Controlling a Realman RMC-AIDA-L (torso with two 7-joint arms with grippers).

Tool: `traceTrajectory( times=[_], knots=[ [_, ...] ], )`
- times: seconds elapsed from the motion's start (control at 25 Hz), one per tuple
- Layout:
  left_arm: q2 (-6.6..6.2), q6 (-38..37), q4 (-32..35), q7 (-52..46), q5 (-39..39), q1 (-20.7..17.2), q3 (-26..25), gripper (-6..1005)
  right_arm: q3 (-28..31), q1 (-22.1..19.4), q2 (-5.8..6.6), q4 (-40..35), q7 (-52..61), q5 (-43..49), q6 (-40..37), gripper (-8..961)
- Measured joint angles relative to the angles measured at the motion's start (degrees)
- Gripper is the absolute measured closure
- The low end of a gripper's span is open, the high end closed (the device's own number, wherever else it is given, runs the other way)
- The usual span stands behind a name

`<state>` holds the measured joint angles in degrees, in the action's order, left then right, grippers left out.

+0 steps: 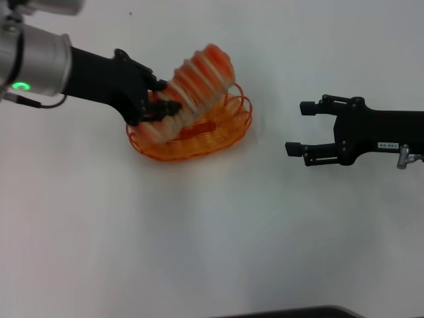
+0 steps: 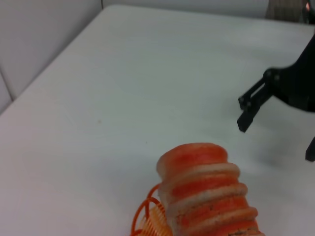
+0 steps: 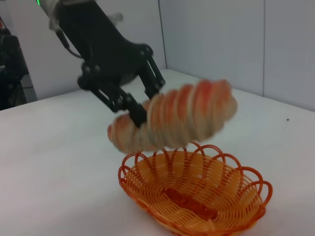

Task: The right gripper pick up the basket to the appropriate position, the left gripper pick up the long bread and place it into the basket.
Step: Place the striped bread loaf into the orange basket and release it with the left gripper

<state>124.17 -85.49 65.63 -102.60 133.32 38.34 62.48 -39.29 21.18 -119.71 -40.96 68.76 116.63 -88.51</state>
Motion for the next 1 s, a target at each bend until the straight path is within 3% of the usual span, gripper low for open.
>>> traceTrajectory(
  times=[0.2, 0.44, 0.68, 0.76, 1.0],
  knots=[
    [0.13, 6.9, -1.8, -0.9, 0.2, -1.0, 8.1, 665, 0.0, 0.0, 0.0, 0.0, 0.1, 0.0, -0.1, 28],
    [0.18, 9.7, -1.4, -2.3, 0.2, -2.4, 9.7, 722, 0.0, -0.3, 0.05, 0.0, 0.1, 0.0, -0.2, 28],
    [0.2, 10.1, -1.2, -3.1, 0.0, -2.9, 10.2, 569, 0.0, -0.4, 0.09, -0.4, 0.1, 0.0, -0.3, 29],
    [0.12, 9.5, -1.3, -3.8, 0.0, -2.9, 9.9, 356, 0.0, -0.3, 0.09, -0.4, 0.2, 0.1, -0.3, 29],
    [0.06, 8.5, -0.4, -3.3, -4.9, -5.2, 6.6, 239, 0.0, -0.1, 0.15, -0.4, 0.1, 0.1, -0.3, 29]
  ],
)
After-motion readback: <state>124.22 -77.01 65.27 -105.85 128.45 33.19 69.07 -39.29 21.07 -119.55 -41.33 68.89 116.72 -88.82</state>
